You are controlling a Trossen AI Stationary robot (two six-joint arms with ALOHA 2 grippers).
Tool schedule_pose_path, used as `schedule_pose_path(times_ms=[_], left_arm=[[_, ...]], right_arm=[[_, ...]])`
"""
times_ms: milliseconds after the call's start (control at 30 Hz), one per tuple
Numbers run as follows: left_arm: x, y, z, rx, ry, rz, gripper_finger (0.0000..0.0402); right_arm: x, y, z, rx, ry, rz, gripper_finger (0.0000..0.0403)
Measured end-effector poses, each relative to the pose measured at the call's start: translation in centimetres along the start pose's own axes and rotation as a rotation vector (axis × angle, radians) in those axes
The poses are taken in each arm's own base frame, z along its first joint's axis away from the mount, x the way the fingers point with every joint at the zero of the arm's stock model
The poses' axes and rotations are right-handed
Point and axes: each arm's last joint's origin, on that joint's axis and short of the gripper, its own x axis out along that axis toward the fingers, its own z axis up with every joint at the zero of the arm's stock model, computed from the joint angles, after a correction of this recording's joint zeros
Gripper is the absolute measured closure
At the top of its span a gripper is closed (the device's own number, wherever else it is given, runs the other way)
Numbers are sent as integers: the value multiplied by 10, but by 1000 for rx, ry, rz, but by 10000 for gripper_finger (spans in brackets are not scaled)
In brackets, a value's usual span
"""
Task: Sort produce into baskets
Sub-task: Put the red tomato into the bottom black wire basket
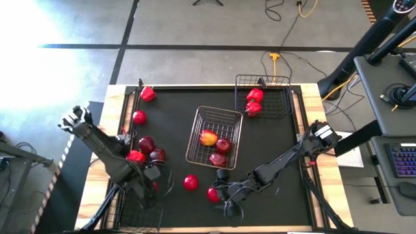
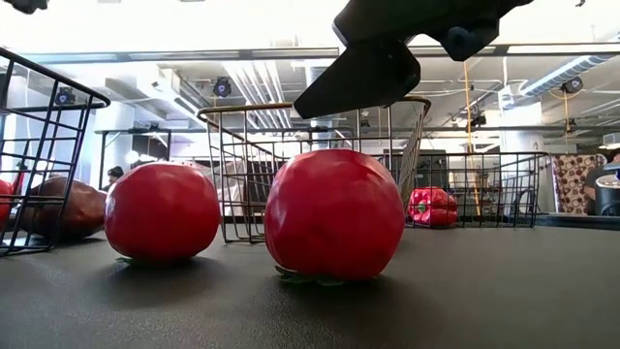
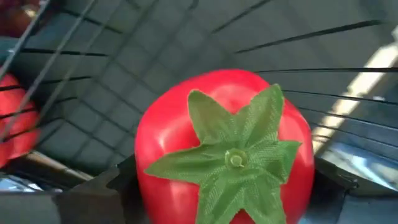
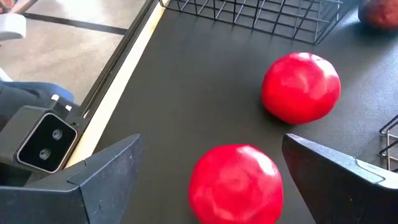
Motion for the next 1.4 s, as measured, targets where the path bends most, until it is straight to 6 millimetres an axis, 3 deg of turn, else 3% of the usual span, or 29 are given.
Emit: schedule_pose_path(times_ms=[400, 667, 1000, 1400], left_arm=[[54, -10, 5, 29, 59, 243, 104], [77, -12, 7, 38, 83, 333, 98], [89, -11, 10, 57, 81, 402, 97], [89, -9, 14, 81, 77, 414, 97]], right_arm=[[1, -4, 2, -44, -6, -11, 23], [1, -4, 1, -56, -4, -11, 23], [3, -4, 0, -21, -3, -8, 23], [3, -2, -1, 32, -3, -5, 23]])
